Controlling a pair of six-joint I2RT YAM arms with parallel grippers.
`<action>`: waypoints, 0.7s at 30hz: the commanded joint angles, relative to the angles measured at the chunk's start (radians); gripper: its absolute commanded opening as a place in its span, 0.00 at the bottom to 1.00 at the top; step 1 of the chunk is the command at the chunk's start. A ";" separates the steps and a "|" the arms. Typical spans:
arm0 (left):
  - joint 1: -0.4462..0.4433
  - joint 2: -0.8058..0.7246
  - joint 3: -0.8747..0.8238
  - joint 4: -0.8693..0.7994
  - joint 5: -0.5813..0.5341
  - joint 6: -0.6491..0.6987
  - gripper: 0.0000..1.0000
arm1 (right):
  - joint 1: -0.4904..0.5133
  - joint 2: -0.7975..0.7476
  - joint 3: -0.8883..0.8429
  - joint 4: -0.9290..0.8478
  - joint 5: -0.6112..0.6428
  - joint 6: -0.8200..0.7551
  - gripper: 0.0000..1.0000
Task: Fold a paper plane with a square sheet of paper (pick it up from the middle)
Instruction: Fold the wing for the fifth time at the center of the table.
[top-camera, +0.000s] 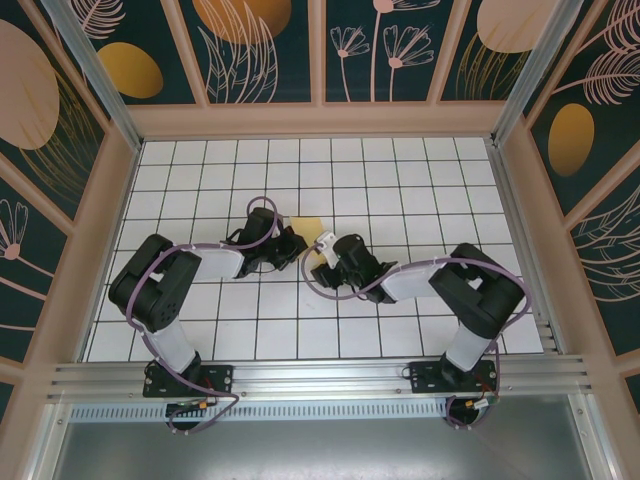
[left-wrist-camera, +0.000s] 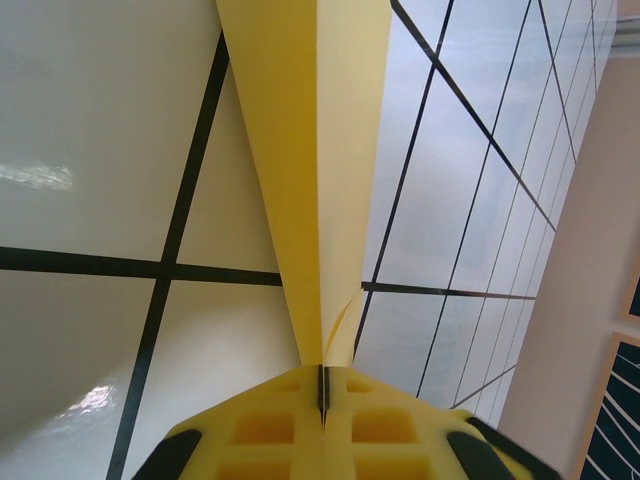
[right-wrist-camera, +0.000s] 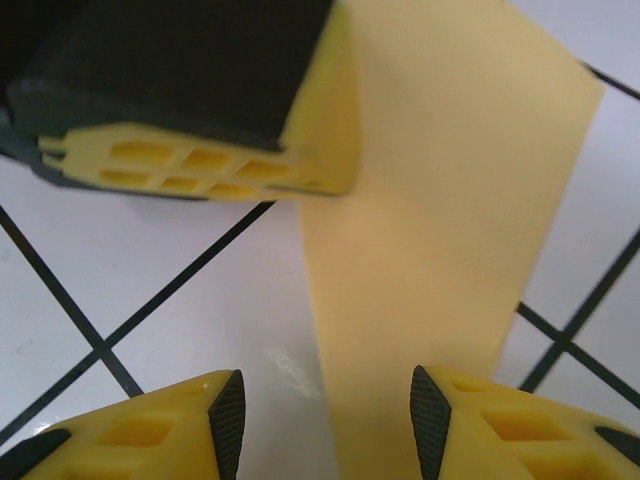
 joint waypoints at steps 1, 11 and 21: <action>-0.006 -0.003 0.021 -0.023 -0.001 -0.012 0.05 | 0.012 0.036 0.034 0.073 0.045 -0.074 0.49; -0.006 -0.004 0.017 -0.028 0.016 -0.014 0.05 | 0.011 0.106 0.075 0.130 0.145 -0.100 0.48; -0.001 -0.029 0.035 -0.058 0.013 0.006 0.10 | 0.009 0.114 0.059 0.138 0.139 -0.129 0.09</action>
